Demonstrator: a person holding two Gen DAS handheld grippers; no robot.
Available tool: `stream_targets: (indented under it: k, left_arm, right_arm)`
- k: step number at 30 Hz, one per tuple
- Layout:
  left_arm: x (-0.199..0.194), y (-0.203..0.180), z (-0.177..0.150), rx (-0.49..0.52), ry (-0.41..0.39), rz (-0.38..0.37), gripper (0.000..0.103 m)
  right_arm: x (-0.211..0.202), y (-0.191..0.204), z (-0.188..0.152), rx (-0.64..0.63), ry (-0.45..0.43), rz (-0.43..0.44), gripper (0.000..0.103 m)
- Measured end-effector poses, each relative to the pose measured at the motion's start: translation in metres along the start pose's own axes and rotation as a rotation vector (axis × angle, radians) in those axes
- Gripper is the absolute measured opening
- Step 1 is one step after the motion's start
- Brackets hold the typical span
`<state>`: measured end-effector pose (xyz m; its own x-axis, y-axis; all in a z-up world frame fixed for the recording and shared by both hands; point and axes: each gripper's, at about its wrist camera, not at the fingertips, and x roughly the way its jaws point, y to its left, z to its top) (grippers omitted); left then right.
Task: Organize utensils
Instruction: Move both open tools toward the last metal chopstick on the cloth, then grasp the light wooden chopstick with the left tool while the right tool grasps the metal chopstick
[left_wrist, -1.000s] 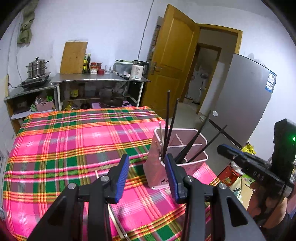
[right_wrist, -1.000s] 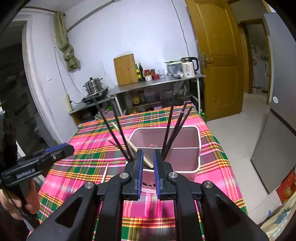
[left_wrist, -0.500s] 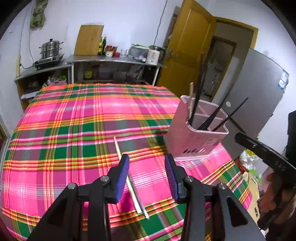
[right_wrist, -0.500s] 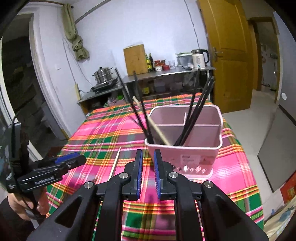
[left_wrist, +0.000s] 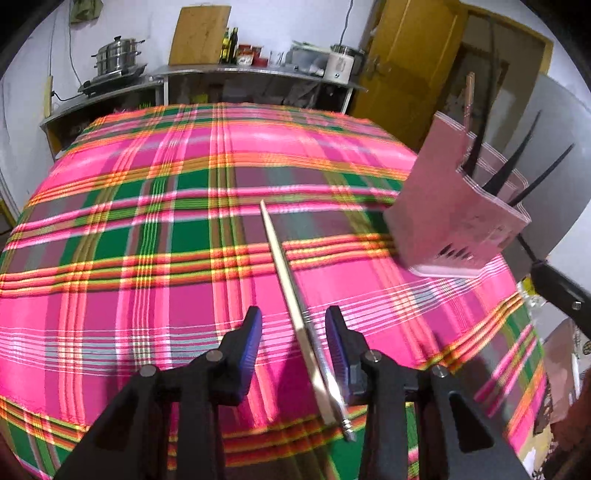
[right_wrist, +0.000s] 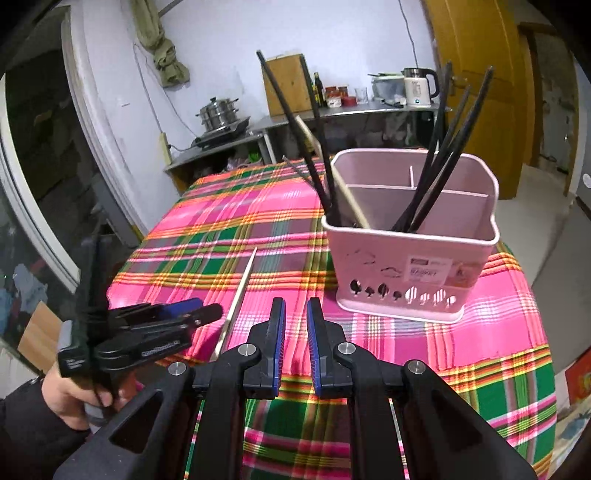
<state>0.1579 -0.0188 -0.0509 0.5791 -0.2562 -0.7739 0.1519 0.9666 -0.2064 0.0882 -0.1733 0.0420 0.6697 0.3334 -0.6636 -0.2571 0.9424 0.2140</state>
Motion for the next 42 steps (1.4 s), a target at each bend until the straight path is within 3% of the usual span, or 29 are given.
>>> stream_targets:
  k: [4,12,16,26,30,33,37,42]
  left_arm:
    - [0.016,0.001,-0.003,0.007,0.025,0.038,0.032]
    - [0.018,-0.006,-0.008,0.079,-0.011,0.121,0.023]
    - [0.014,-0.001,-0.012,0.064,-0.019,0.152,0.006]
    - [-0.023,0.044,-0.046,-0.087,-0.022,0.236,0.006]
    - [-0.03,0.053,-0.052,-0.119,-0.008,0.2,0.006]
    - [-0.026,0.06,-0.042,-0.128,0.003,0.154,0.008]
    - [-0.012,0.065,-0.019,-0.105,0.006,0.114,0.019]
    - [0.01,0.065,0.005,-0.048,0.026,0.111,0.019]
  right_arm:
    - [0.009,0.001,-0.002,-0.002,0.018,0.004,0.012]
    - [0.02,0.001,-0.006,-0.002,0.045,0.011,0.012]
    - [0.025,0.005,-0.006,-0.006,0.06,0.019,0.012]
    - [0.046,0.018,-0.015,-0.015,0.106,0.057,0.012]
    - [0.062,0.029,-0.016,-0.024,0.132,0.08,0.012]
    - [0.075,0.038,-0.014,-0.035,0.148,0.096,0.012]
    - [0.092,0.048,-0.01,-0.047,0.164,0.105,0.012]
    - [0.109,0.056,-0.005,-0.056,0.183,0.102,0.012]
